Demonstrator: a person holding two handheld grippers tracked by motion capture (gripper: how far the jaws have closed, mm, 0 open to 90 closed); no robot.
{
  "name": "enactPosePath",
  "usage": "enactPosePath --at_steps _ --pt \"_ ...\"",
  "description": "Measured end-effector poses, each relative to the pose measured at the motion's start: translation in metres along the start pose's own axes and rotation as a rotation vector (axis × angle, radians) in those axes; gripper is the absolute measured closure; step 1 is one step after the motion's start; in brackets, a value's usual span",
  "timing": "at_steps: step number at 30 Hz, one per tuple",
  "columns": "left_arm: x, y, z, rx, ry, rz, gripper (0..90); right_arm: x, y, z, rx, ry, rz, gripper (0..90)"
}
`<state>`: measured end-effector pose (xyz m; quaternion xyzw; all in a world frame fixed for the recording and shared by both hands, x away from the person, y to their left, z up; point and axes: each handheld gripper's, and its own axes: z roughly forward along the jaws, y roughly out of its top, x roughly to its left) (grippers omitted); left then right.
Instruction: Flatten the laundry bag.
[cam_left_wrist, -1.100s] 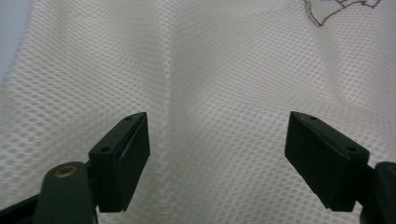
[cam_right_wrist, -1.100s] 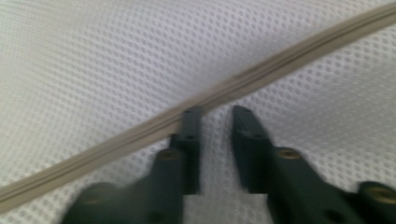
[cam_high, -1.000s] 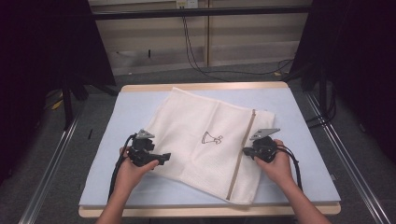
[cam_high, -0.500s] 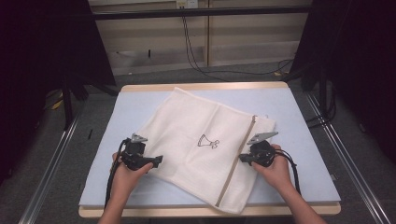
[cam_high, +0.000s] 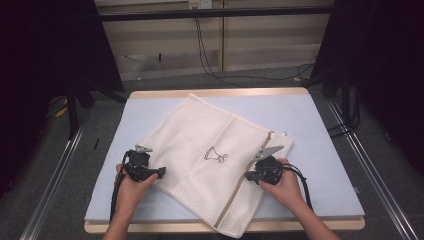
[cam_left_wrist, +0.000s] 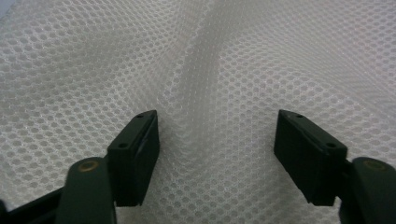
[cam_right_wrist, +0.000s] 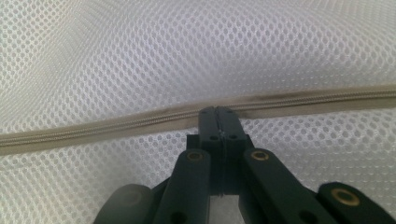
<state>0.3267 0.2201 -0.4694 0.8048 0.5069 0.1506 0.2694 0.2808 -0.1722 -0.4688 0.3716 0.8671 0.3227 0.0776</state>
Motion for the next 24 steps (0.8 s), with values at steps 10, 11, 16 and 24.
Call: enactPosePath --at_steps 10,11,16,24 --pt "-0.012 0.011 0.004 0.006 -0.017 0.037 88.3 0.002 0.001 0.000 -0.004 0.023 -0.007 90.0" --pt "-0.010 0.014 0.005 0.015 -0.024 0.033 89.2 0.002 0.001 -0.001 -0.007 0.025 -0.007 90.0" --pt "0.000 0.026 0.014 -0.005 -0.007 0.018 90.0 0.003 0.000 -0.003 -0.033 0.072 0.008 90.0" --pt "0.013 0.054 0.035 -0.013 -0.009 0.006 90.0 0.012 0.004 0.001 -0.031 0.105 -0.011 90.0"
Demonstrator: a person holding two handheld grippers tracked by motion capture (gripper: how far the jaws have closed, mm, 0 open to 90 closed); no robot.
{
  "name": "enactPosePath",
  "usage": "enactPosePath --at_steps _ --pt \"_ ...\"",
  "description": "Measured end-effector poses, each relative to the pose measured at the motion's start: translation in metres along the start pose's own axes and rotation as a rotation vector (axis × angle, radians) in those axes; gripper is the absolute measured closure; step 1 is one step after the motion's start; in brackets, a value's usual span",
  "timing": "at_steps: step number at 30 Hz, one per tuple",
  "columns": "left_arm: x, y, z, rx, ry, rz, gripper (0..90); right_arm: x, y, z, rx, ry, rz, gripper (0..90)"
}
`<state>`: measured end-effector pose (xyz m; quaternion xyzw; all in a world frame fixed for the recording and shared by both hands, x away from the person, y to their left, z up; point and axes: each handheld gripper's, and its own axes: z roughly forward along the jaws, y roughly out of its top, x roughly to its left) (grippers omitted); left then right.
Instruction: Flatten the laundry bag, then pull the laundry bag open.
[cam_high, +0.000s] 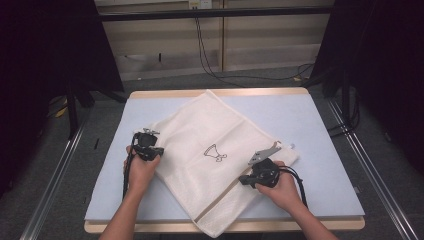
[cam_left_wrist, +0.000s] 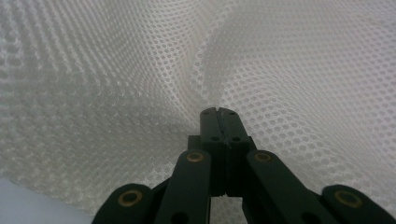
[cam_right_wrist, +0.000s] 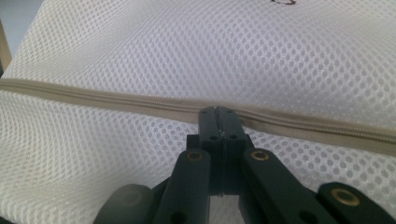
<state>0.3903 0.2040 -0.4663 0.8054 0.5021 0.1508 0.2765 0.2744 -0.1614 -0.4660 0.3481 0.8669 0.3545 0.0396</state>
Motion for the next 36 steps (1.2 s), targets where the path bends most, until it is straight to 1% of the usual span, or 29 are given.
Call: enactPosePath --at_steps 1,2,4,5,6,7,10,11,12,13,14,15,16,17,18,20,21,22,23,24,25,26,28,30,31,32,34,36 --pt "0.002 0.002 0.001 0.005 -0.007 -0.001 90.0 0.001 0.000 0.001 0.001 0.004 0.005 90.0" --pt "0.002 0.004 0.004 -0.009 -0.001 -0.020 90.0 0.002 0.001 0.001 0.000 0.002 0.006 90.0" --pt "0.004 0.008 0.007 -0.009 0.000 -0.004 90.0 0.003 0.001 0.003 0.003 0.006 0.002 90.0" --pt "0.003 0.010 0.008 -0.020 -0.003 -0.006 90.0 0.004 0.002 0.004 0.006 0.010 0.001 90.0" --pt "0.003 0.013 0.010 -0.028 -0.002 0.008 90.0 0.004 0.002 0.005 0.007 0.014 -0.001 90.0" --pt "0.004 0.016 0.012 -0.029 -0.006 0.007 90.0 0.005 0.002 0.007 -0.001 0.029 -0.001 90.0" --pt "0.006 0.019 0.017 -0.018 -0.018 -0.011 87.5 0.006 0.003 0.009 0.033 0.056 -0.014 89.3" --pt "0.006 0.018 0.016 -0.027 0.001 -0.014 84.6 0.005 0.003 0.008 0.015 0.062 -0.006 88.1" --pt "0.005 0.017 0.015 -0.027 0.003 -0.020 74.8 0.003 0.004 0.004 -0.008 0.076 0.002 86.1" --pt "0.005 0.016 0.012 -0.032 -0.004 -0.038 66.3 0.002 0.004 0.002 -0.022 0.079 0.004 83.7" --pt "0.005 0.015 0.008 -0.034 -0.012 -0.038 58.3 -0.001 0.005 -0.004 -0.047 0.083 0.014 77.6" --pt "0.003 0.013 0.003 -0.044 -0.018 -0.025 56.4 -0.004 0.006 -0.007 -0.060 0.073 0.018 71.6" --pt "0.002 0.012 0.001 -0.050 -0.018 -0.025 52.0 -0.009 0.007 -0.012 -0.090 0.063 0.027 65.8" --pt "0.000 0.011 -0.003 -0.056 -0.020 -0.030 48.6 -0.013 0.007 -0.016 -0.105 0.052 0.026 63.2" --pt "0.000 0.010 -0.005 -0.052 -0.019 -0.041 43.0 -0.020 0.006 -0.021 -0.119 0.034 0.038 60.8" --pt "-0.003 0.006 -0.011 -0.055 -0.011 -0.062 37.7 -0.030 0.003 -0.027 -0.127 0.005 0.048 58.3" --pt "-0.003 0.005 -0.013 -0.050 -0.001 -0.053 35.1 -0.035 0.001 -0.030 -0.132 -0.027 0.052 56.9" --pt "-0.004 0.002 -0.015 -0.047 -0.002 -0.057 33.0 -0.039 -0.001 -0.032 -0.139 -0.043 0.052 55.0" --pt "-0.005 -0.002 -0.017 -0.039 -0.014 -0.066 30.3 -0.043 -0.003 -0.034 -0.142 -0.069 0.061 52.4" --pt "-0.006 -0.004 -0.018 -0.033 -0.014 -0.071 28.3 -0.048 -0.005 -0.036 -0.147 -0.096 0.068 49.3" --pt "-0.006 -0.007 -0.020 -0.026 -0.017 -0.066 27.6 -0.051 -0.007 -0.037 -0.148 -0.114 0.079 48.2" --pt "-0.007 -0.010 -0.023 -0.024 -0.028 -0.071 26.5 -0.055 -0.008 -0.038 -0.157 -0.131 0.087 46.9" --pt "-0.009 -0.016 -0.029 -0.031 -0.034 -0.078 24.0 -0.062 -0.012 -0.039 -0.161 -0.165 0.112 42.9" --pt "-0.011 -0.021 -0.032 -0.031 -0.034 -0.086 22.8 -0.067 -0.015 -0.041 -0.161 -0.188 0.126 41.9" --pt "-0.011 -0.023 -0.033 -0.026 -0.028 -0.086 22.2 -0.069 -0.017 -0.042 -0.159 -0.212 0.132 41.7" --pt "-0.011 -0.025 -0.035 -0.023 -0.032 -0.088 21.9 -0.071 -0.018 -0.043 -0.165 -0.226 0.136 41.5" --pt "-0.012 -0.030 -0.036 -0.016 -0.044 -0.097 21.5 -0.075 -0.021 -0.046 -0.169 -0.244 0.151 40.9" --pt "-0.016 -0.034 -0.036 -0.004 -0.056 -0.105 21.1 -0.080 -0.024 -0.050 -0.179 -0.248 0.158 40.9"
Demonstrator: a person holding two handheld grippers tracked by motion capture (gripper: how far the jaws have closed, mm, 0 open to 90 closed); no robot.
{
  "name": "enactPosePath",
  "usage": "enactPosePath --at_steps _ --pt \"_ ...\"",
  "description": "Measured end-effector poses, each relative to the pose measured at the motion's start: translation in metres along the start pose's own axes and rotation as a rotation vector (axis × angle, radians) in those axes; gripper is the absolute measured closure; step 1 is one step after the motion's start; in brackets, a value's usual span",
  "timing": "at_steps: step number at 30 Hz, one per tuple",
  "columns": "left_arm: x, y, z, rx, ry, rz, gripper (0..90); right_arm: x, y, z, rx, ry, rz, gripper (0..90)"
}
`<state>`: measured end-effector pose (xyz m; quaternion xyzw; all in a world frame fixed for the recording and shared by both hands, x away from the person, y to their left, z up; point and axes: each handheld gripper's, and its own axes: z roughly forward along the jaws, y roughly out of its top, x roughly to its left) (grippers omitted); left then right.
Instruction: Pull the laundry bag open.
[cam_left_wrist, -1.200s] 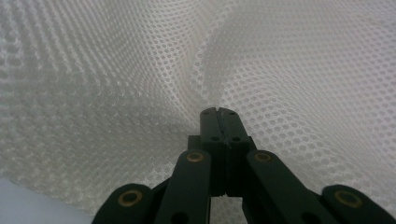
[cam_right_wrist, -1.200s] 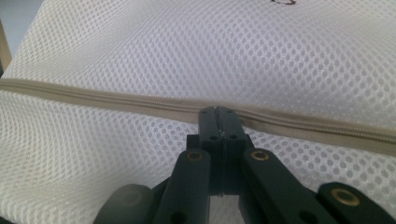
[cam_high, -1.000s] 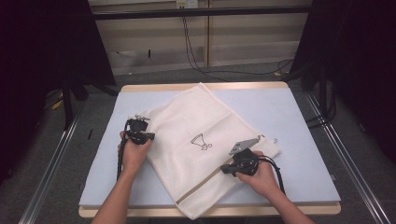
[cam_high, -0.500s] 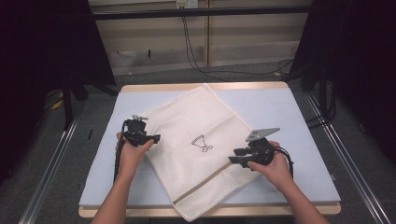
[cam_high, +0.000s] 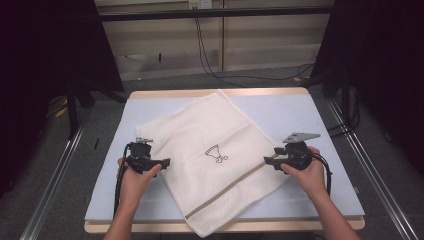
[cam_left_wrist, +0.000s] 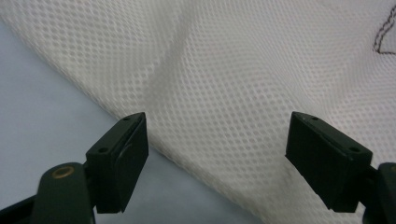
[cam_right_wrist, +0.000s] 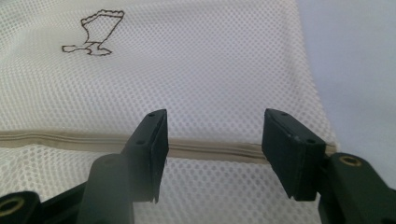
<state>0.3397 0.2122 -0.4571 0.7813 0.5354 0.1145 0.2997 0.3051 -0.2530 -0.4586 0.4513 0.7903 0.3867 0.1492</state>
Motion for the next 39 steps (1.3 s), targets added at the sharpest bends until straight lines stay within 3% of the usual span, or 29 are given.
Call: enactPosePath --at_steps 4,6,8,15,18,22,25,27,28,30,36,39 --pt "-0.002 -0.007 0.001 0.022 -0.003 -0.018 21.3 -0.010 -0.004 -0.004 -0.003 -0.034 0.018 40.5" --pt "-0.004 -0.010 0.001 0.037 -0.037 -0.031 25.4 -0.015 -0.006 -0.005 0.006 -0.064 0.021 40.0" --pt "-0.008 -0.012 0.003 0.049 -0.026 -0.013 29.9 -0.019 -0.009 -0.006 0.019 -0.075 0.027 40.0" --pt "-0.010 -0.014 0.003 0.023 -0.014 -0.029 37.6 -0.031 -0.014 -0.010 0.036 -0.111 0.036 40.3" --pt "-0.012 -0.015 0.003 0.019 0.025 -0.012 48.3 -0.034 -0.015 -0.012 0.034 -0.121 0.039 41.4" --pt "-0.018 -0.015 0.004 0.023 0.070 0.003 52.7 -0.041 -0.018 -0.016 0.036 -0.143 0.060 43.9" --pt "-0.019 -0.014 0.004 0.039 0.083 0.016 55.4 -0.041 -0.022 -0.012 0.062 -0.096 0.072 53.7" --pt "-0.020 -0.012 0.004 0.050 0.072 0.030 59.6 -0.036 -0.023 -0.011 0.085 -0.107 0.057 69.2" --pt "-0.022 -0.011 0.005 0.045 0.054 0.021 66.6 -0.036 -0.022 -0.013 0.092 -0.123 0.044 78.1" --pt "-0.024 -0.008 0.006 0.060 0.039 0.038 78.7 -0.035 -0.021 -0.016 0.087 -0.099 0.065 86.8" --pt "-0.014 0.003 0.010 0.079 -0.003 0.032 85.3 -0.033 -0.027 -0.020 0.105 -0.068 0.074 88.7" --pt "-0.008 0.011 0.016 0.050 0.003 0.024 85.5 -0.029 -0.030 -0.023 0.111 -0.046 0.064 88.6"
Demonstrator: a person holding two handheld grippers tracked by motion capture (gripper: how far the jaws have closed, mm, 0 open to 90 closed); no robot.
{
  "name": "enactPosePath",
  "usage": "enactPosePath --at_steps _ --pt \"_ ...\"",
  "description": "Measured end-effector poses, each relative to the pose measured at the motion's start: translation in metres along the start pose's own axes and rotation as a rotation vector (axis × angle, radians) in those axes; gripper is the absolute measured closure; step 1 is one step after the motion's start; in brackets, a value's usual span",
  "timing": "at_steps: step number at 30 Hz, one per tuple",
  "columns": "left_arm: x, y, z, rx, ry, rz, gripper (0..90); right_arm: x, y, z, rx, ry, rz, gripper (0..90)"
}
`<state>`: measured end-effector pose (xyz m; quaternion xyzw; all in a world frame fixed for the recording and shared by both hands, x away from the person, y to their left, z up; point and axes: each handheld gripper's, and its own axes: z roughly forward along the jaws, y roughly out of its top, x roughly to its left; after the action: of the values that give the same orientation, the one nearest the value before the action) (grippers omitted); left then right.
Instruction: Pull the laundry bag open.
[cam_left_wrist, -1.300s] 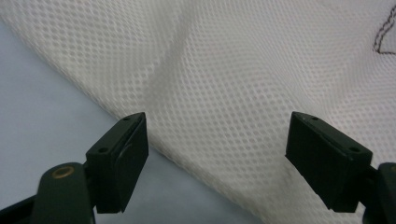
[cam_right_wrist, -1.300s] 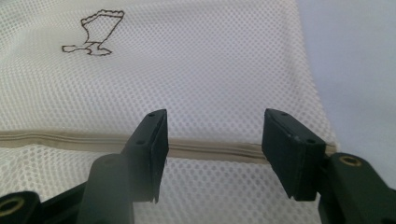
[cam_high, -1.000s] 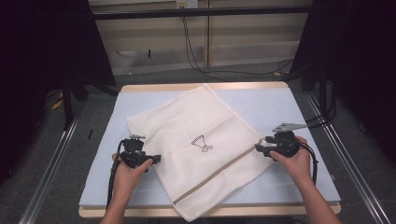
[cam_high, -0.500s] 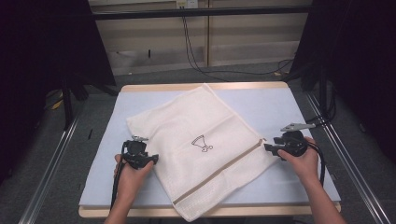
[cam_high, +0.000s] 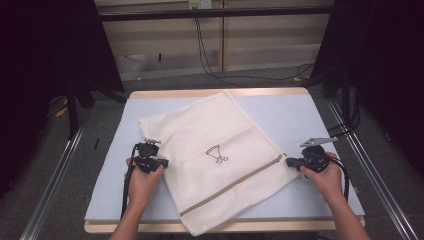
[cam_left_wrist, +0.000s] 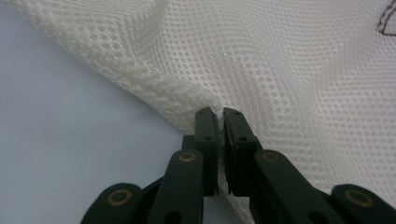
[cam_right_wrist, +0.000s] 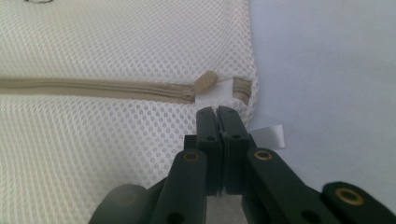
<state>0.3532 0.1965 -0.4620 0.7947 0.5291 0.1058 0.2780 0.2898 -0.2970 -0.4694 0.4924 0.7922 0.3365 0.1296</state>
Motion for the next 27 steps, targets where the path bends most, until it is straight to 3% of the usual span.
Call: enactPosePath --at_steps 7,9,13,15,16,17,19,22,23,25,27 --pt "0.012 0.027 0.016 0.004 0.038 0.058 85.3 0.017 -0.008 -0.005 0.018 0.023 -0.010 88.5" --pt "0.015 0.033 0.019 0.006 0.032 0.057 85.2 0.023 -0.013 -0.009 0.016 0.048 -0.020 88.5" --pt "0.021 0.041 0.025 -0.083 0.049 0.057 82.1 0.035 -0.021 -0.013 0.012 0.093 0.000 88.5" --pt "0.021 0.042 0.024 -0.111 0.060 0.018 74.4 0.043 -0.023 -0.014 0.028 0.125 -0.010 88.0" --pt "0.022 0.042 0.023 -0.111 0.033 -0.026 67.0 0.046 -0.024 -0.016 0.039 0.150 -0.002 87.4" --pt "0.021 0.041 0.020 -0.105 0.037 -0.027 58.6 0.049 -0.025 -0.018 0.052 0.186 0.015 85.8" --pt "0.020 0.038 0.015 -0.091 0.073 -0.018 52.3 0.052 -0.024 -0.021 0.042 0.166 0.008 78.5" --pt "0.018 0.030 0.005 -0.069 0.045 -0.036 46.8 0.050 -0.020 -0.023 -0.049 0.143 0.016 64.0" --pt "0.016 0.026 0.004 -0.064 0.047 -0.037 45.9 0.048 -0.018 -0.022 -0.074 0.110 0.017 62.9" --pt "0.015 0.020 0.001 -0.032 0.022 -0.038 44.8 0.044 -0.016 -0.020 -0.093 0.076 0.040 61.3" --pt "0.012 0.013 -0.002 -0.025 -0.026 -0.066 45.5 0.038 -0.016 -0.013 -0.077 0.052 0.040 60.1"
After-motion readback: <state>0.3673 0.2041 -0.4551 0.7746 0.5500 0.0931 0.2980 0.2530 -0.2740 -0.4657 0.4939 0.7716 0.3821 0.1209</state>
